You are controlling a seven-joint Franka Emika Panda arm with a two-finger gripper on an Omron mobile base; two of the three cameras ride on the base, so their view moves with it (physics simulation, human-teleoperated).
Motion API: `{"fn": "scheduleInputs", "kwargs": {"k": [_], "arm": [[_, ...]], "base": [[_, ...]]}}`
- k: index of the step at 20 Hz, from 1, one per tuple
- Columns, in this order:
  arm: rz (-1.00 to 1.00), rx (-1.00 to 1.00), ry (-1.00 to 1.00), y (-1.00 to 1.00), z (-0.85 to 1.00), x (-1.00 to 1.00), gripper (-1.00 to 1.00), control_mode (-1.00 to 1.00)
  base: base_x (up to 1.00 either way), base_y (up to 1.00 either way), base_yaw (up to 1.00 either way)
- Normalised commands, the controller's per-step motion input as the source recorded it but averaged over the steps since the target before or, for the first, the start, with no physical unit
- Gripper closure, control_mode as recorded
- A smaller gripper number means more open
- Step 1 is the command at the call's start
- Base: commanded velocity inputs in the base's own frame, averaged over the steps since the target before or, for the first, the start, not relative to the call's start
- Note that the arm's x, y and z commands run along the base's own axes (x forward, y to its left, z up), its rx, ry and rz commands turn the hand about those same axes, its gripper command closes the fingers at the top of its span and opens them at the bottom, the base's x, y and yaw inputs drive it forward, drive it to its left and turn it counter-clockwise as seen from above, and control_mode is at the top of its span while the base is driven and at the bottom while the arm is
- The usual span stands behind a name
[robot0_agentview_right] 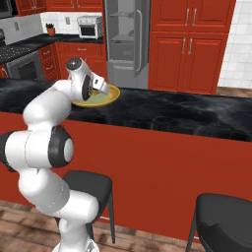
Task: Take the cheese, steak, and squash from the fridge and place them on the plate on the dining counter to create an appetizer plate.
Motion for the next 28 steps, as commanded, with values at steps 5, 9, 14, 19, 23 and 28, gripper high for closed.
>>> {"fn": "scheduleInputs", "kwargs": {"k": [5, 9, 14, 19, 23, 28], "arm": [[0.0, 0.01, 0.07, 0.0, -0.11, 0.26, 1.0, -1.0], [-0.01, 0.0, 0.05, 0.0, -0.15, 0.14, 1.0, -1.0], [-0.01, 0.0, 0.04, 0.01, -0.19, 0.18, -1.0, -1.0], [-0.01, 0.0, 0.02, 0.04, -0.09, 0.08, -1.0, -1.0], [-0.02, 0.0, 0.0, 0.0, 0.0, 0.0, -1.0, -1.0], [-0.02, 0.0, -0.06, 0.0, 0.42, -0.4, -1.0, -1.0]], "base": [[0.0, 0.0, 0.0], [0.0, 0.0, 0.0], [0.0, 0.0, 0.0], [0.0, 0.0, 0.0], [0.0, 0.0, 0.0], [0.0, 0.0, 0.0]]}}
